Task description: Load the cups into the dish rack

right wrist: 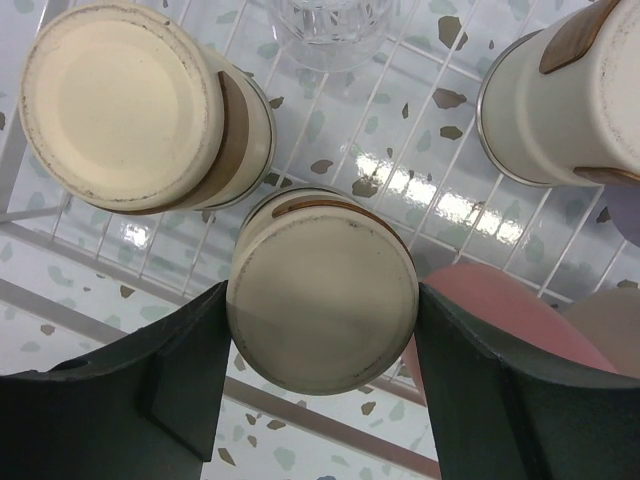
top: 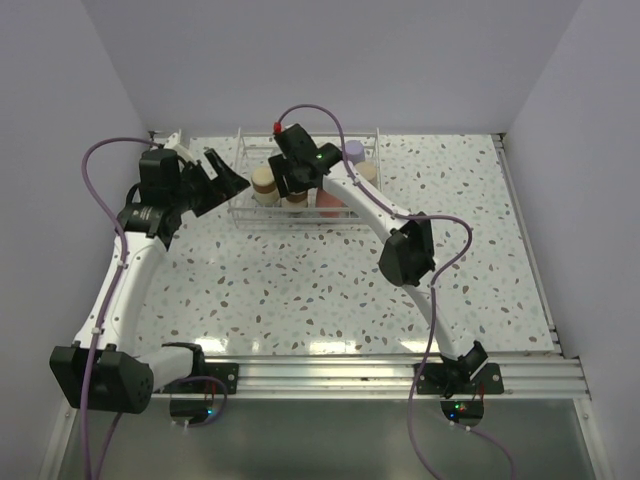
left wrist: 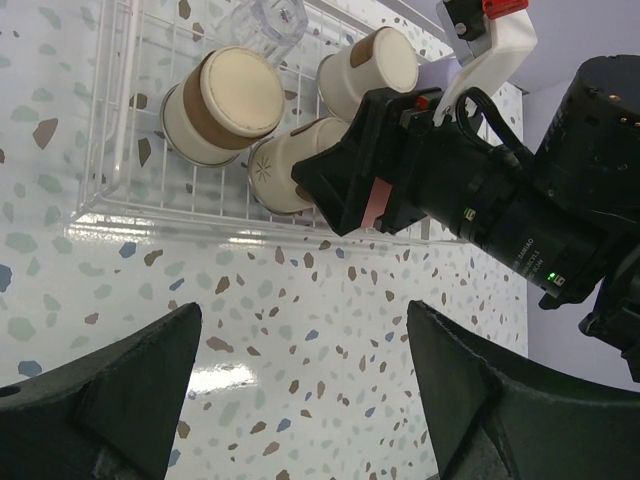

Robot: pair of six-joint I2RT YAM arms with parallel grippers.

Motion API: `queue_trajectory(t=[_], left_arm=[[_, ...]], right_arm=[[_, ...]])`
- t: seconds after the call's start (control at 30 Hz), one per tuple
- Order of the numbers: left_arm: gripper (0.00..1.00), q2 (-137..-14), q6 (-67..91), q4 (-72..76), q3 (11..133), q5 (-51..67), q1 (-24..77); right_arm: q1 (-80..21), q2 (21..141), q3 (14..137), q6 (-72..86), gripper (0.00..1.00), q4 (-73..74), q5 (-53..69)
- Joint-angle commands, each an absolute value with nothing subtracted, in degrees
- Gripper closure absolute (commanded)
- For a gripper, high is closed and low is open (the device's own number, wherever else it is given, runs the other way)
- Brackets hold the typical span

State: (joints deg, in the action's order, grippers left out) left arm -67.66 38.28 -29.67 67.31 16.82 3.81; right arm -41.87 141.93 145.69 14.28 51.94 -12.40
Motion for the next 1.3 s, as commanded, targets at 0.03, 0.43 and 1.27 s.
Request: queue_trajectory(t=[0.03,0.43,1.27], left_arm=[[0.13,-67.9,37.0,-30.0,69.5,15.8,4.6],[0.13,-67.9,36.6,-31.6,71.6,14.2,5.3],[0.07,-57.0,37.2,-27.2,52.6,-9.6,2.2]], right_arm=[[-42.4,141.5,148.1,13.1,0.35,49.8,-12.8],[-42.5,133.4,148.1,12.2,0.02,49.6,-9.6],[-45.2,49.6,61.5,11.7,0.02,32.9,-20.1]])
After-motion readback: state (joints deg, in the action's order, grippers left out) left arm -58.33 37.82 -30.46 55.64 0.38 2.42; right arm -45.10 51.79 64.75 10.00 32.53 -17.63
